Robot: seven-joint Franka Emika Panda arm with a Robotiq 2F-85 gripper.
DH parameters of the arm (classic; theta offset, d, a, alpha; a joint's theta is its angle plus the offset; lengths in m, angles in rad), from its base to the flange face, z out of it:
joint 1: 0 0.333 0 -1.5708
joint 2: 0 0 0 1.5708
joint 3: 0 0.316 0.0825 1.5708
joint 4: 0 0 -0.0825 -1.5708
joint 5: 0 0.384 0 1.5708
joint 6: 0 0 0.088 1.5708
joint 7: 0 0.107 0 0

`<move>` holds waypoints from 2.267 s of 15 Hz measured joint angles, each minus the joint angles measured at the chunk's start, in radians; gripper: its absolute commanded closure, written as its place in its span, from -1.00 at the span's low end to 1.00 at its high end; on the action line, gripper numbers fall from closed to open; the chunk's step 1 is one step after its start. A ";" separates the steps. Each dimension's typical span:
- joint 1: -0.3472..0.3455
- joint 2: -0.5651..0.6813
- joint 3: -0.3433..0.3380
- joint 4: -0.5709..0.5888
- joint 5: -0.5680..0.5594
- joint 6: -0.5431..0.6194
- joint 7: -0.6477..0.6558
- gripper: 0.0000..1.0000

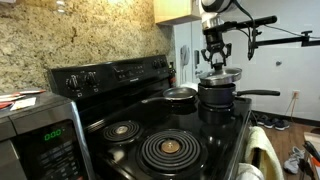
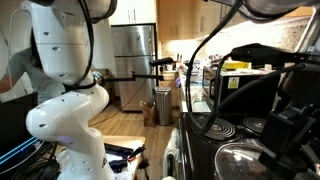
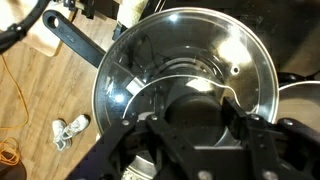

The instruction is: Take the spatula out of the pot, put it on the counter then pick the lid on the stove and put it on the pot

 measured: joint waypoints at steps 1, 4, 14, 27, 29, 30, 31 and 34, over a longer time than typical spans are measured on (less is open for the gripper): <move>-0.003 0.000 -0.002 -0.004 0.009 0.014 0.009 0.31; -0.006 -0.003 0.000 -0.011 0.012 0.040 0.014 -0.19; -0.006 0.004 0.004 -0.013 0.012 0.043 0.014 0.31; -0.089 0.059 -0.081 0.019 0.197 0.130 0.018 0.31; -0.096 0.083 -0.088 0.019 0.215 0.156 0.021 0.31; -0.099 0.094 -0.090 0.019 0.220 0.167 0.023 0.31; -0.100 0.104 -0.093 0.019 0.221 0.177 0.026 0.31; -0.100 0.123 -0.096 0.019 0.222 0.197 0.036 0.31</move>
